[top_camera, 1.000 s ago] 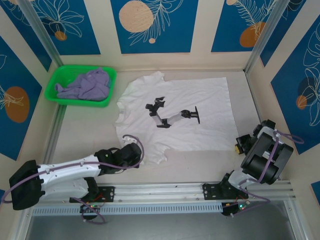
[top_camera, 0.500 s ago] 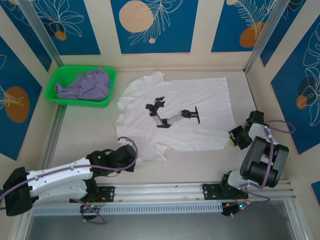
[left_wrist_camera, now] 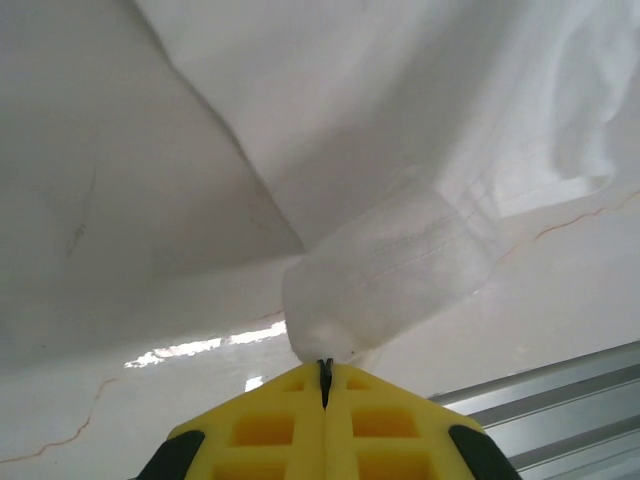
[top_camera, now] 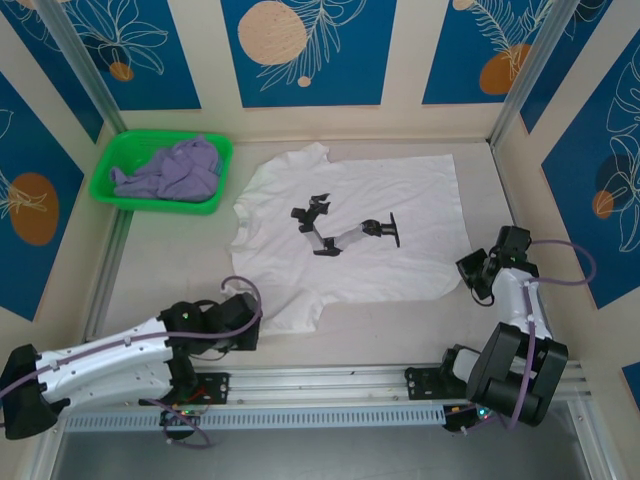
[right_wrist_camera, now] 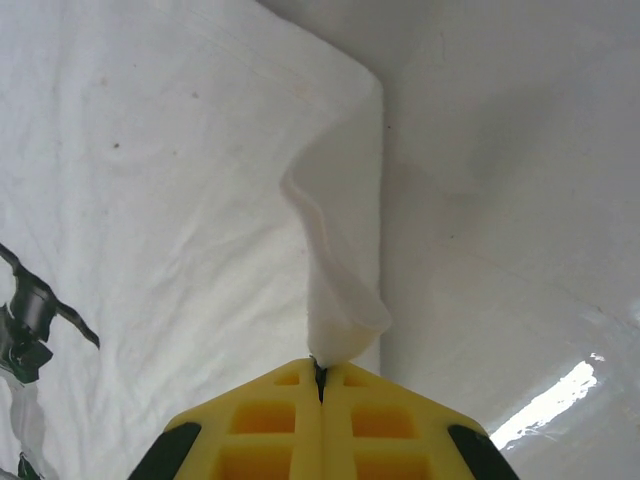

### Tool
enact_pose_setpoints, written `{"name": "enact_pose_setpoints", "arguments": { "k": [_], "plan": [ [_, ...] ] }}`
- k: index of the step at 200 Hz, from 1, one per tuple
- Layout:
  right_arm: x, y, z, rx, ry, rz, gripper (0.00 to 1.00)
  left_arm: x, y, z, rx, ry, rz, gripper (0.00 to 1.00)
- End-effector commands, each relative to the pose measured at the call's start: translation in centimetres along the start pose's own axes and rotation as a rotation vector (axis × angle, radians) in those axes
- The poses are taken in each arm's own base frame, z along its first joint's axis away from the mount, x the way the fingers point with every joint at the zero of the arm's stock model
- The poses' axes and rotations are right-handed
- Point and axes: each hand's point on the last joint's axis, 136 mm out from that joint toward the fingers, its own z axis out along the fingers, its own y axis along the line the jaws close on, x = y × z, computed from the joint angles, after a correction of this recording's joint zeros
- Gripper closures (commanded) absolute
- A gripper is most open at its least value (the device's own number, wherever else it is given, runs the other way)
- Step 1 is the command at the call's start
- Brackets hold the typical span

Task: Fold and stack the t-shirts

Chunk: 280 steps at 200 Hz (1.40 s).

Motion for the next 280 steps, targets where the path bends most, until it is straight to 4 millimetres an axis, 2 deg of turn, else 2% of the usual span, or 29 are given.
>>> {"name": "enact_pose_setpoints", "arguments": {
  "k": [1, 28, 56, 89, 124, 161, 191, 226, 241, 246, 263, 280],
  "plan": [
    [-0.9, 2.3, -1.3, -0.055, -0.025, -0.009, 1.0, -3.5, -1.5, -2.6, -0.044, -0.093, 0.055, 1.0],
    [-2.4, 4.0, -1.9, -0.052, -0.07, -0.029, 1.0, -8.7, -4.0, -4.2, -0.08, -0.152, 0.101, 1.0],
    [-4.0, 6.0, -1.5, -0.058, -0.069, -0.018, 1.0, -13.9, -5.0, -3.9, -0.096, -0.151, 0.104, 1.0],
    [-6.2, 7.7, 0.1, -0.019, -0.057, -0.01, 1.0, -19.8, -3.3, -2.5, -0.133, -0.125, 0.054, 1.0],
    [-8.2, 7.7, 2.4, 0.05, -0.045, 0.013, 1.0, -24.7, -0.9, -0.4, -0.159, -0.077, -0.017, 1.0],
    [-8.9, 7.2, 4.7, 0.082, -0.015, 0.048, 1.0, -28.7, 1.0, 2.6, -0.222, -0.038, -0.043, 1.0],
    [-9.0, 7.0, 6.2, 0.101, 0.012, 0.062, 1.0, -31.5, 1.6, 5.1, -0.271, -0.003, -0.029, 1.0],
    [-9.0, 7.0, 7.3, 0.11, 0.039, 0.069, 1.0, -34.9, 2.7, 5.6, -0.36, -0.014, -0.016, 1.0],
    [-9.0, 6.8, 7.6, 0.119, 0.052, 0.074, 1.0, -36.4, 3.1, 5.1, -0.365, -0.041, -0.029, 0.91],
    [-9.1, 6.7, 7.5, 0.12, 0.052, 0.08, 0.96, -36.8, 3.2, 4.8, -0.364, -0.051, -0.036, 0.88],
    [-9.3, 6.3, 6.7, 0.11, 0.036, 0.101, 0.83, -37.9, 3.8, 3.0, -0.375, -0.095, -0.064, 0.51],
    [-9.4, 5.9, 5.1, 0.086, -0.006, 0.123, 0.62, -38.0, 4.7, 0.6, -0.42, -0.147, -0.091, 0.22]
  ]
}}
